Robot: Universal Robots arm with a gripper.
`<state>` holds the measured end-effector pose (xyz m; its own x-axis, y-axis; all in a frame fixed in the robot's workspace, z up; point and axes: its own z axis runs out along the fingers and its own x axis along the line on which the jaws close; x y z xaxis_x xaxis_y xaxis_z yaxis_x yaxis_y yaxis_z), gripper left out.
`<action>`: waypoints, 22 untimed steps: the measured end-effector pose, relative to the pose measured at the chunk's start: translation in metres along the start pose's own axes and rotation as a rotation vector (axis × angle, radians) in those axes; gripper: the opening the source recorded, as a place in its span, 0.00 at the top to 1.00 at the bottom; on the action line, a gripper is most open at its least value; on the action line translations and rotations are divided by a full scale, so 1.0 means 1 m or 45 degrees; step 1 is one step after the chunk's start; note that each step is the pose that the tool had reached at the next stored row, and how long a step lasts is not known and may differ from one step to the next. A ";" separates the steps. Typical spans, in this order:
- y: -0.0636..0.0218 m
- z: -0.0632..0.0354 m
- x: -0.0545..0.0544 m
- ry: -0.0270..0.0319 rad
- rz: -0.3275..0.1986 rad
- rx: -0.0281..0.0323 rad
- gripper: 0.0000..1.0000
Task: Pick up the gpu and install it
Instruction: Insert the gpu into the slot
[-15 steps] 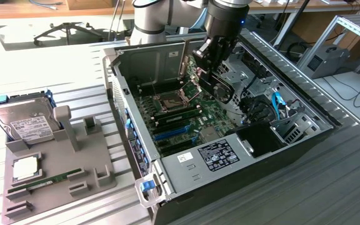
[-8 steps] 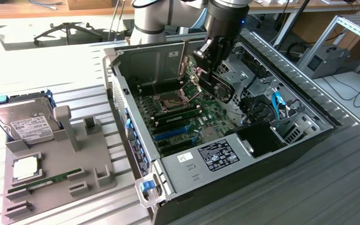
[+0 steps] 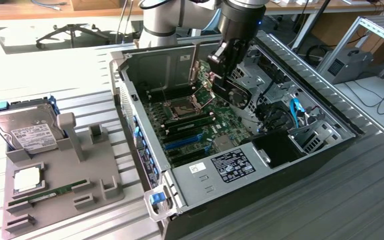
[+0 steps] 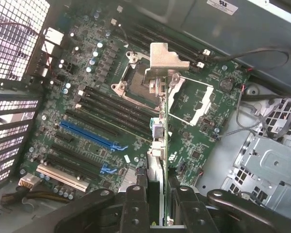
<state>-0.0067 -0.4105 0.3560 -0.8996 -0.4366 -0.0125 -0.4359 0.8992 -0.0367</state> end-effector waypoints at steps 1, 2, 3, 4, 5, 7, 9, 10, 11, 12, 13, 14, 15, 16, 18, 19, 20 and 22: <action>0.0000 0.0000 0.000 -0.0002 -0.007 0.0001 0.74; 0.0000 0.0000 0.000 -0.0004 -0.016 0.0003 0.74; 0.0000 0.0000 0.000 -0.0004 -0.024 0.0005 0.74; 0.0000 0.0001 0.000 -0.0011 -0.051 0.0011 0.74; 0.0000 0.0001 0.000 -0.0015 -0.078 0.0019 0.74; 0.0000 0.0002 0.000 -0.0022 -0.126 0.0035 0.74; 0.0000 0.0002 0.000 -0.0031 -0.175 0.0047 0.74; 0.0000 0.0002 0.000 -0.0040 -0.222 0.0058 0.74; 0.0000 0.0002 0.000 -0.0048 -0.283 0.0078 0.74; 0.0000 0.0002 0.000 -0.0057 -0.360 0.0107 0.74; 0.0000 0.0002 0.000 -0.0057 -0.371 0.0111 0.74; 0.0000 0.0002 0.000 -0.0059 -0.383 0.0116 0.74; 0.0000 0.0002 0.000 -0.0061 -0.402 0.0123 0.74; 0.0000 0.0002 0.000 -0.0062 -0.411 0.0126 0.74; 0.0000 0.0002 0.000 -0.0065 -0.426 0.0130 0.74; 0.0000 0.0002 0.000 -0.0067 -0.433 0.0132 0.74; 0.0000 0.0002 0.000 -0.0068 -0.440 0.0134 0.74; 0.0000 0.0002 0.000 -0.0070 -0.452 0.0137 0.74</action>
<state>-0.0067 -0.4105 0.3558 -0.6920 -0.7219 -0.0025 -0.7209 0.6912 -0.0503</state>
